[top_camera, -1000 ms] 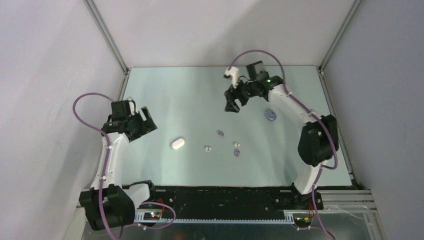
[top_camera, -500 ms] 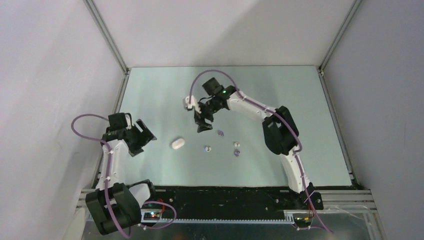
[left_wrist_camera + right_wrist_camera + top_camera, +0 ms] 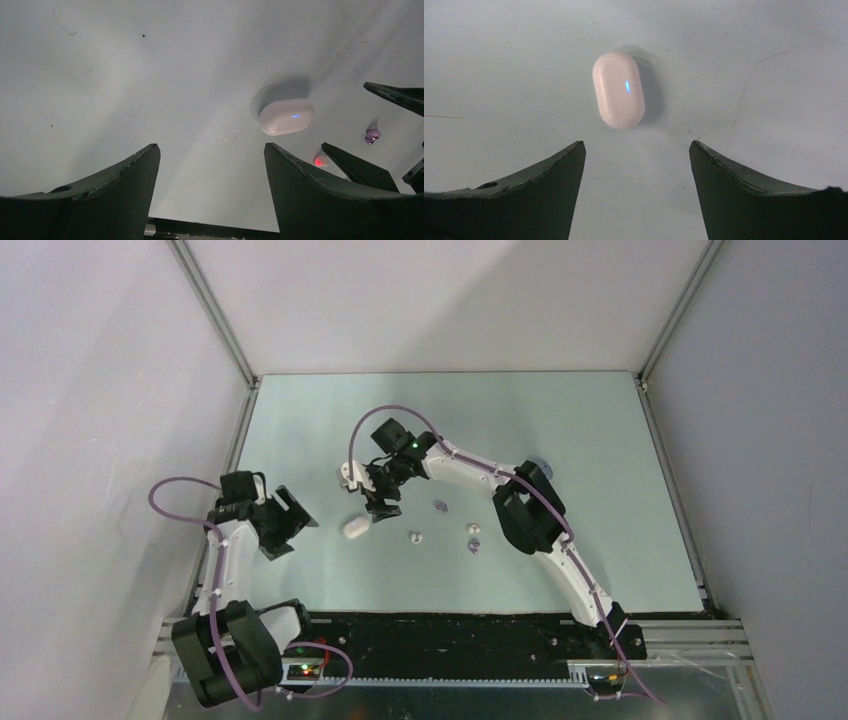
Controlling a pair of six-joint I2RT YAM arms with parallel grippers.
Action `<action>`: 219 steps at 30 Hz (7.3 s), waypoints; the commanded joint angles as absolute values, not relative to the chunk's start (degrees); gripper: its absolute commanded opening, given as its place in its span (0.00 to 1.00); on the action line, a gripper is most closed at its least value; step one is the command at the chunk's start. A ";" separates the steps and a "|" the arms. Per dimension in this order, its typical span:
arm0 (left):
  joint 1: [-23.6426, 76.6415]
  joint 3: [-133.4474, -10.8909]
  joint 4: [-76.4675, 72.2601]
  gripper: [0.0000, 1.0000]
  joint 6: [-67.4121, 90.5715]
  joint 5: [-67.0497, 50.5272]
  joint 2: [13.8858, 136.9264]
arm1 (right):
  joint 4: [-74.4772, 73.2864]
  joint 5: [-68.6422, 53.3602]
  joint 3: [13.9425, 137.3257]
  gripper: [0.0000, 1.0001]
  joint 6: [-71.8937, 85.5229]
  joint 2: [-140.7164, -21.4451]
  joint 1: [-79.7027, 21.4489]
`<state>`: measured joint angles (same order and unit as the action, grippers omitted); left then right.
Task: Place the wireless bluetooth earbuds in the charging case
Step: Adjust the charging case at the center of the board, then pick up the charging case from the center of the board, then pass from the right arm to the left, then pass from the left arm to the right
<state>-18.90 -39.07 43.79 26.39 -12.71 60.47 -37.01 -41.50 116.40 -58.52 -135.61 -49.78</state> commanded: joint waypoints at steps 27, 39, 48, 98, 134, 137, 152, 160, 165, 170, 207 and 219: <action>-8.17 -45.32 30.51 0.48 31.81 -22.90 87.97 | -32.45 -35.45 117.31 0.80 -55.43 -137.15 -51.60; 4.62 -41.82 25.61 0.30 30.89 -27.51 89.57 | -32.35 -28.30 116.58 0.81 -43.21 -134.27 -50.11; 10.93 -51.30 34.19 0.40 26.21 -24.84 92.35 | -35.02 -27.88 102.04 0.81 -35.44 -119.56 -42.93; -1.09 -64.62 -6.16 0.77 28.52 -47.11 80.53 | -18.01 -26.05 97.84 0.29 -41.71 -100.98 -39.89; 11.42 -103.73 2.16 0.60 18.76 -63.44 103.69 | 6.73 -26.42 94.53 0.33 -58.16 -97.38 -32.63; 11.59 -103.74 1.38 0.56 18.90 -63.81 103.99 | 6.66 -26.61 94.44 0.33 -58.47 -97.31 -32.77; 12.74 -103.51 -2.68 0.36 20.30 -65.81 104.53 | 7.03 -26.51 92.79 0.33 -59.74 -95.92 -33.67; 12.43 -100.89 -9.16 0.00 23.39 -66.57 103.84 | -0.49 -27.46 94.05 0.77 -56.67 -95.76 -33.48; 11.81 -95.94 -12.09 0.00 20.07 -67.93 101.10 | -21.67 -37.86 104.18 0.97 -46.57 -95.90 -29.17; 12.11 -90.02 -2.03 0.00 -1.55 -67.16 94.89 | -40.47 -46.24 119.96 0.93 -39.46 -101.49 -26.48; 14.28 -76.40 10.42 0.50 -31.06 -60.25 81.89 | -42.67 -44.98 116.96 0.13 -44.02 -103.58 -33.14; 11.61 -69.73 -13.36 0.54 -3.08 -64.26 81.08 | -39.12 -46.97 114.90 0.10 -37.08 -102.17 -31.19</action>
<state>11.86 -68.90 -5.39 -12.14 -61.76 81.87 -41.65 -44.88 115.15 -39.59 -104.68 -30.81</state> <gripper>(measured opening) 0.556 0.287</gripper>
